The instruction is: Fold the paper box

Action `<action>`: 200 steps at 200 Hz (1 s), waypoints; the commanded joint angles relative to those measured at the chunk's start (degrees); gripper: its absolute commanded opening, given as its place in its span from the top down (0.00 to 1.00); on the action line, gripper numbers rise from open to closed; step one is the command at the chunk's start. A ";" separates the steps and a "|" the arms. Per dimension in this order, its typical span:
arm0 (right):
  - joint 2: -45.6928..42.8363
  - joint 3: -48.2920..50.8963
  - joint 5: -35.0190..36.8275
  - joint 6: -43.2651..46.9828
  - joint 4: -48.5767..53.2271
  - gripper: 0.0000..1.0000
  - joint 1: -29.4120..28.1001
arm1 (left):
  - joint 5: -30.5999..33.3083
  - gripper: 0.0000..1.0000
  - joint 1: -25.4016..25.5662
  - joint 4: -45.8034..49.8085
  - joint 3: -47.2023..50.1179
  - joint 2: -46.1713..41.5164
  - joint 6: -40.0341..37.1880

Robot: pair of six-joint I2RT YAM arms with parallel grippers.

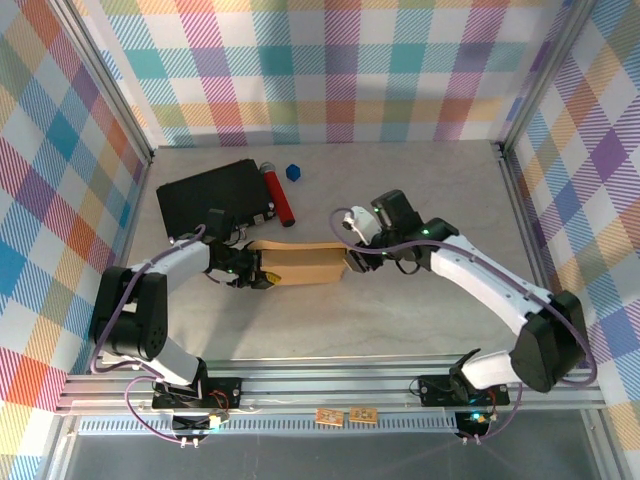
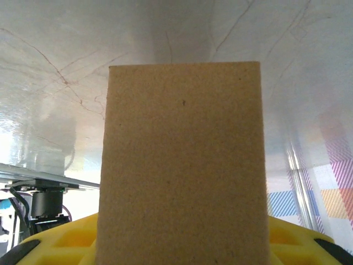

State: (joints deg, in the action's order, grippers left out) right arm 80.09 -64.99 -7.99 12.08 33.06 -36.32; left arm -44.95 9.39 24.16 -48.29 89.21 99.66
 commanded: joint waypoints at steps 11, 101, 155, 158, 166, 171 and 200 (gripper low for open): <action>2.00 -4.64 2.70 4.54 1.46 0.59 -0.51 | 4.95 0.71 -1.13 7.30 -0.66 1.23 -2.60; 5.07 -7.87 2.19 2.17 6.44 0.91 -1.10 | 4.70 0.71 -1.74 7.74 -1.64 1.65 -3.29; 6.48 -9.29 2.80 -0.22 8.32 0.96 -1.72 | 4.61 0.71 -1.72 7.74 -2.27 2.11 -3.27; 6.63 -9.35 2.80 -0.33 8.48 0.96 -1.74 | 4.61 0.71 -1.73 7.74 -2.26 2.11 -3.24; 6.82 -9.37 2.80 -0.84 8.76 0.94 -1.87 | 4.73 0.71 -1.74 7.66 -2.24 2.11 -3.24; 6.80 -9.25 2.73 -1.11 8.78 0.93 -1.92 | 4.69 0.71 -1.72 7.72 -2.24 2.11 -3.25; 6.79 -9.03 2.87 -2.10 9.09 0.94 -2.09 | 4.69 0.71 -1.73 7.48 -1.96 2.20 -3.22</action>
State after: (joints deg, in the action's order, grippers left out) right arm 85.80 -73.34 -5.19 11.70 38.79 -37.63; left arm -45.19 8.36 28.45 -50.43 90.30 97.38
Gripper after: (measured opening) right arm 0.070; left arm 0.434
